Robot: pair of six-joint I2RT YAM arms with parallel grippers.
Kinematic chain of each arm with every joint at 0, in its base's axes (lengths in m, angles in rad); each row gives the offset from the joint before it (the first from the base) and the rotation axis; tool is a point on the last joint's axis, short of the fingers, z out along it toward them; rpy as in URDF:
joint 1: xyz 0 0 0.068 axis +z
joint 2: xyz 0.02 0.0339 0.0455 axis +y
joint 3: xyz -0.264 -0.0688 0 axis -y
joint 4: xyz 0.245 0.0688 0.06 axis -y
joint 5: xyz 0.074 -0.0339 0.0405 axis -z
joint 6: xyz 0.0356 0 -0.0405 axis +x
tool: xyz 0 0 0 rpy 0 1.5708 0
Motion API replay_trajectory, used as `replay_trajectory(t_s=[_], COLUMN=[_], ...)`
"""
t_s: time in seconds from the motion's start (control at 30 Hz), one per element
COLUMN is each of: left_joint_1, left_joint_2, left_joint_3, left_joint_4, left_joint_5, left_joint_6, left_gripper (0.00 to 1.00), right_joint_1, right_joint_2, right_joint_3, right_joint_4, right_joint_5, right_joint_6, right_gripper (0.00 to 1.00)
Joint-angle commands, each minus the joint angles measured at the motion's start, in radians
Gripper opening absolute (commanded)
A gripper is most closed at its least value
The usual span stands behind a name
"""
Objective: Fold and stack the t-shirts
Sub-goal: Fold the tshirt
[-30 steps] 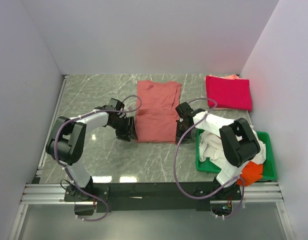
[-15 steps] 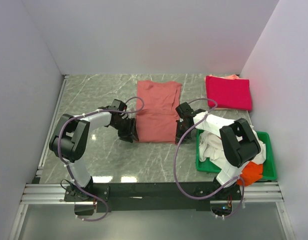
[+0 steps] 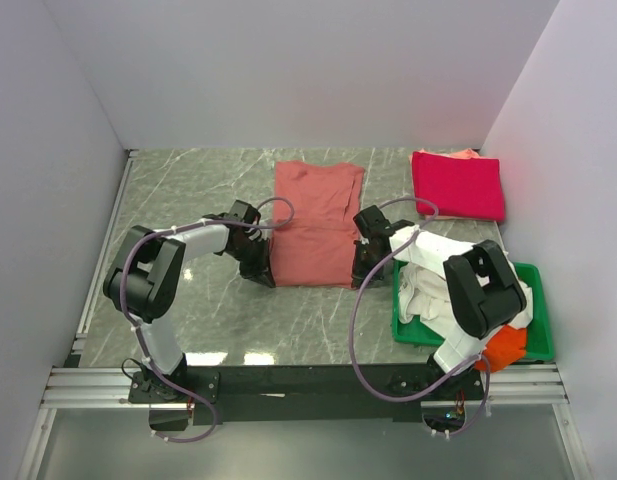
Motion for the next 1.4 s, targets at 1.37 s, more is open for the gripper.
replay_trajectory(t_s=[1.37], left_joint_1=[0.011], left_joint_2=[-0.443], left_joint_3=[0.208], left_joint_4=[-0.263], left_joint_5=[-0.102], left_joint_6=[-0.081], left_gripper=[0.00], right_joint_1=[0.105], right_joint_2=[-0.462], right_joint_3=[0.169], right_joint_4=[-0.508], right_joint_5=[0.197], right_joint_6=[0.141], right_gripper=[0.00])
